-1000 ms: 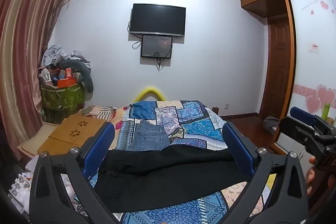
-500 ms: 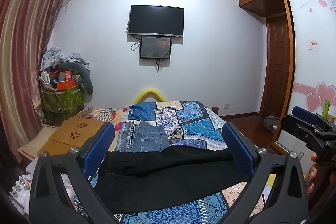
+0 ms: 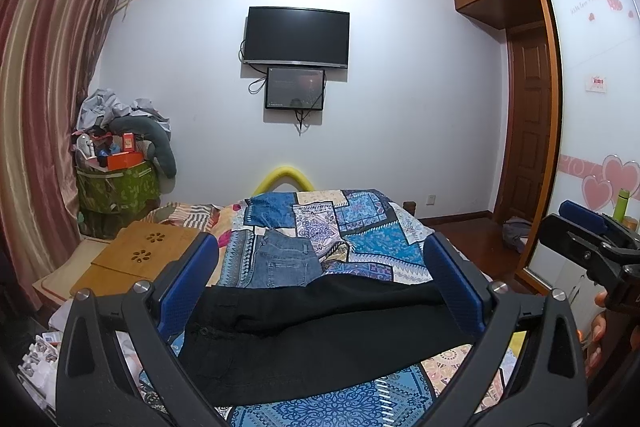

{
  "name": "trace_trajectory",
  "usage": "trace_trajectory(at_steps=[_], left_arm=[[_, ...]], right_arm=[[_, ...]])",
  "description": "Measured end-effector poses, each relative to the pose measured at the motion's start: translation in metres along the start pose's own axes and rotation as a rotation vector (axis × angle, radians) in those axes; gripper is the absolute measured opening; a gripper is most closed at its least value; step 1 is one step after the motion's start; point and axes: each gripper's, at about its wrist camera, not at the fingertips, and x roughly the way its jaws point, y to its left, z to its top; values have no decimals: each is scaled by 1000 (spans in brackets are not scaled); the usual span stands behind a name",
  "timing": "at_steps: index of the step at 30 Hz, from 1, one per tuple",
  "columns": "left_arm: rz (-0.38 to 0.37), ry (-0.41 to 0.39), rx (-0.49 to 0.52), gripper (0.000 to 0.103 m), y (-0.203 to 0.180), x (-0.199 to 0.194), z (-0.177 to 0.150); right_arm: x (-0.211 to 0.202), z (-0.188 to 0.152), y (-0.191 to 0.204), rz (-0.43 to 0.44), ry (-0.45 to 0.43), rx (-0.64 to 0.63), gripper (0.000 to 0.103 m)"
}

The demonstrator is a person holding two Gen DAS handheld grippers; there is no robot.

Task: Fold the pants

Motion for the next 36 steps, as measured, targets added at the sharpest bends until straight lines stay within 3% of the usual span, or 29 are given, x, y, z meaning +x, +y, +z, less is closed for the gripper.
trace_trajectory(at_steps=[36], left_arm=[[6,-15,15,103,-2,-1,-1]], right_arm=[[-3,0,5,-8,2,2,103]])
